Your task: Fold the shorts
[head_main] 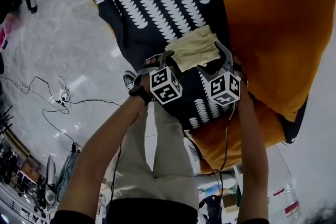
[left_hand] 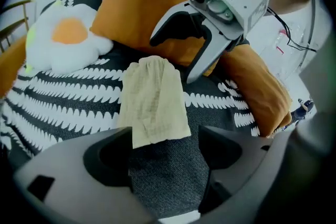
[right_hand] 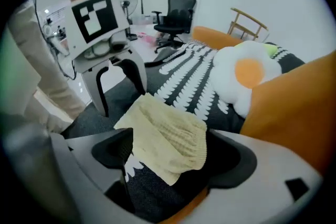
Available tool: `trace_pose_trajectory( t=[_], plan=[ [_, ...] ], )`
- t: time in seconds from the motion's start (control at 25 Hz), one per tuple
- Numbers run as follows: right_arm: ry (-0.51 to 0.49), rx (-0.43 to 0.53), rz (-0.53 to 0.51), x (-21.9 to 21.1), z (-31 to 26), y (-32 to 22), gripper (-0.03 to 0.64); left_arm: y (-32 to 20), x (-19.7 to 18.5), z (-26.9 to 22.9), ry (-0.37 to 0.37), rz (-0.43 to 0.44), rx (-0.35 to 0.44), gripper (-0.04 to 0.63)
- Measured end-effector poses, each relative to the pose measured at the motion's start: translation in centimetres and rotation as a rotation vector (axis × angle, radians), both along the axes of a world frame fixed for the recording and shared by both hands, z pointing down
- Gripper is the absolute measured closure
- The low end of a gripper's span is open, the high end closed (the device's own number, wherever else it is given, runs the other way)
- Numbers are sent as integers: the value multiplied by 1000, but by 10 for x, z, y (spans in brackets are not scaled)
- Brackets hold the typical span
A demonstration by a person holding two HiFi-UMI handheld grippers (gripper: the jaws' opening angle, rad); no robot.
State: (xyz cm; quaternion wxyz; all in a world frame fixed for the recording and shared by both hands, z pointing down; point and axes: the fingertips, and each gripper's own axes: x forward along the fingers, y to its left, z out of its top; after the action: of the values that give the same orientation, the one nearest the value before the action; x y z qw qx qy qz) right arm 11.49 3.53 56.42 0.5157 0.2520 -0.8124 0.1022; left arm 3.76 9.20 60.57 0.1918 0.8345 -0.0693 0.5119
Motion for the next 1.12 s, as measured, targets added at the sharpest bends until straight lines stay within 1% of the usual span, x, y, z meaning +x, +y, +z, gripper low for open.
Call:
trace_pose_trajectory(
  t=[0.08,0.12,0.16,0.24,0.28,0.32,0.36,0.4,0.44,0.48,0.56,0.6,0.72,0.76,0.84,0.88,0.96,1.04,1.12],
  plan=[
    [-24,56,122,8,-11,-10,156,5,-14,-6,2,-14,9,215],
    [-10,72,174,13,-6,-14,161,7,-23,-10,-6,-23,12,215],
    [32,67,206,20,8,-16,169,8,-35,-14,-20,-31,14,215],
    [193,12,224,38,41,-3,175,14,-58,-31,-45,-41,5,215],
    [266,-11,238,46,47,9,175,20,-68,-46,-47,-55,-7,215],
    [306,-20,272,51,39,21,179,29,-77,-69,-39,-85,-28,215],
    [309,-19,325,54,17,35,186,40,-82,-99,-24,-127,-54,215],
    [282,-12,391,54,-14,48,189,49,-84,-135,-7,-167,-75,215],
    [235,4,463,51,-53,60,189,54,-84,-174,12,-187,-77,215],
    [178,28,535,48,-95,69,189,51,-81,-213,35,-179,-55,215],
    [68,85,672,43,-186,86,197,34,-68,-292,107,-117,32,215],
    [19,105,738,42,-232,99,234,28,-59,-333,158,-89,77,215],
    [-130,159,955,33,-370,162,279,34,-42,-454,325,-60,174,216],
    [-180,189,1032,30,-411,182,294,38,-41,-487,368,-52,202,216],
    [-249,263,1164,24,-479,215,308,51,-45,-539,421,-19,253,216],
    [-264,307,1212,23,-507,227,308,57,-47,-561,443,1,274,216],
    [-269,405,1267,20,-555,242,308,66,-52,-601,495,27,311,216],
    [-260,497,1283,13,-598,247,308,72,-61,-636,552,37,349,216],
    [-263,585,1286,1,-641,249,307,72,-71,-669,613,22,386,216]
  ],
)
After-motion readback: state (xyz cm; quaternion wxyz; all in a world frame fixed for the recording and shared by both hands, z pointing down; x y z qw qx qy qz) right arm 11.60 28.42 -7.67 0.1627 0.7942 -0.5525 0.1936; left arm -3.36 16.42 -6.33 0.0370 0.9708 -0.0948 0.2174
